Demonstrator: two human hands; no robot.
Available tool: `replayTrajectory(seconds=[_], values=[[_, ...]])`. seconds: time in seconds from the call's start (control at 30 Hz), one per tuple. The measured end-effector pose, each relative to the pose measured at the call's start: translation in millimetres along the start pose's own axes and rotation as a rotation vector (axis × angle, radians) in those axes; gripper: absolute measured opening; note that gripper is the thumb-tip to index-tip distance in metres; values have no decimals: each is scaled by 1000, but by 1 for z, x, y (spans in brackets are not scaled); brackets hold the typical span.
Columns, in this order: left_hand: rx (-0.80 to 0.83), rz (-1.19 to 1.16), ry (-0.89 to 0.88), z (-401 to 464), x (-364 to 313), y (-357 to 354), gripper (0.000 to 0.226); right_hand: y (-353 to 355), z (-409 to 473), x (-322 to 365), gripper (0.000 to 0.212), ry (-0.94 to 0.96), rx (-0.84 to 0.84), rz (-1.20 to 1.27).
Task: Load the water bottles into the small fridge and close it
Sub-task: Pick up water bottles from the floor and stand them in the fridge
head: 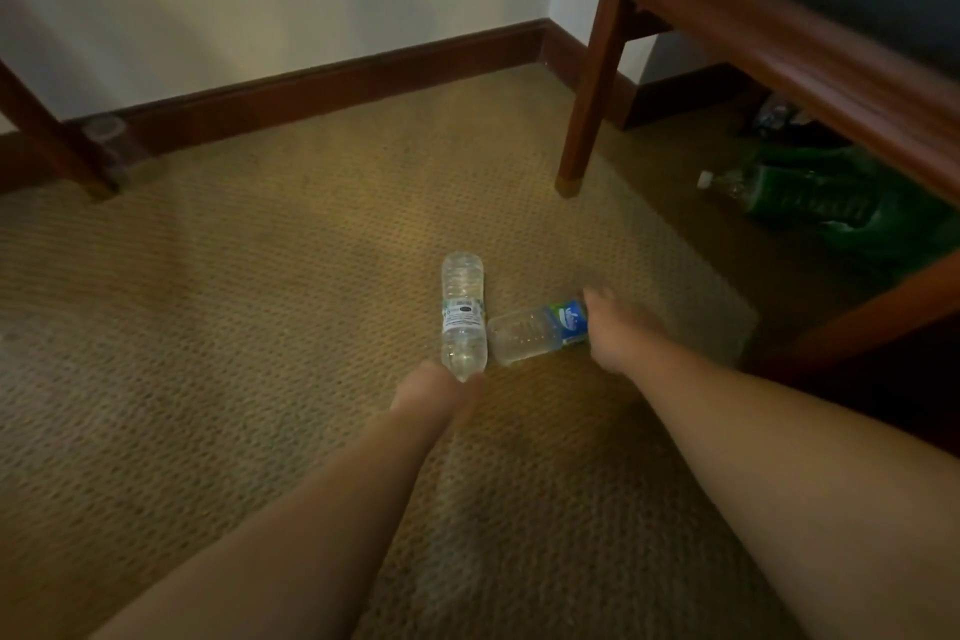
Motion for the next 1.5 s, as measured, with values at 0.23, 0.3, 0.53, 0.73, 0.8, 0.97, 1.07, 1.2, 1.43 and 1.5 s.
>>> replayTrajectory(seconds=[0.23, 0.3, 0.53, 0.73, 0.8, 0.97, 1.07, 1.2, 1.43, 1.5], values=[[-143, -52, 56, -10, -9, 11, 43, -4, -52, -27, 54, -17, 25, 26], [-253, -12, 88, -22, -10, 32, 35, 4, -75, -29, 50, -3, 25, 113], [-535, 363, -263, -62, -46, 122, 28, 73, -161, -30, 27, 191, -94, 242], [-486, 504, -532, -103, -88, 167, 39, 131, -236, -57, 19, 189, -174, 384], [-455, 549, -665, -120, -104, 182, 43, 152, -261, -64, 19, 199, -182, 414], [-484, 600, -974, -187, -154, 217, 35, 194, -323, -76, 16, 234, -240, 485], [-522, 611, -1145, -236, -185, 227, 28, 216, -356, -88, 15, 210, -327, 532], [-538, 558, -1342, -284, -220, 226, 30, 237, -395, -114, 16, 171, -410, 468], [-499, 386, -1617, -336, -271, 190, 26, 248, -440, -167, 17, 68, -616, 371], [-490, 367, -1665, -346, -283, 177, 27, 250, -448, -184, 15, 24, -697, 398]])
Point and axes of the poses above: each hand's wrist, its own z-axis towards the middle knuckle, its own y-axis out of the back of the hand, x = y × z, the point moved 3 cm from there along z, towards the middle knuckle, and after that the axes turned 15 degrees about z, right-handed, at the moved point
